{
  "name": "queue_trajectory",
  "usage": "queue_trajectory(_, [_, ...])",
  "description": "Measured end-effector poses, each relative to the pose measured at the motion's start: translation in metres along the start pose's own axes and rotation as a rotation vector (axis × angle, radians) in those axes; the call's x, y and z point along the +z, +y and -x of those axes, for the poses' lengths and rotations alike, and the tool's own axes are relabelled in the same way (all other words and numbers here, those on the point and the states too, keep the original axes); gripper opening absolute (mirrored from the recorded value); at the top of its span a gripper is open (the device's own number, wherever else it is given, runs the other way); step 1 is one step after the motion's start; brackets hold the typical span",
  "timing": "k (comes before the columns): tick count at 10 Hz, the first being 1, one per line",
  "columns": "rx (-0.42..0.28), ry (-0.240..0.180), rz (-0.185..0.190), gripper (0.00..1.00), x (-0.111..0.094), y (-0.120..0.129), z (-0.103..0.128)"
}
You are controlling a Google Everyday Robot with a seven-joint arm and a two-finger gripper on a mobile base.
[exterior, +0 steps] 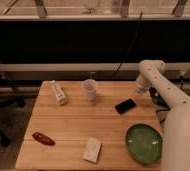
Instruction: Push the eraser across the table
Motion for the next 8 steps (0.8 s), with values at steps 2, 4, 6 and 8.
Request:
queue_trajectory(2, [0.017,0.008,0.005,0.0,0.007,-0.005,-0.006])
queue_trajectory(4, [0.028,0.012,0.009,0.0,0.01,-0.007,-0.011])
queue_trajectory(6, [0.034,0.018,0.013,0.0,0.014,-0.007,-0.014])
queue_trajectory(8, [0.036,0.029,0.016,0.0,0.016,-0.007,-0.016])
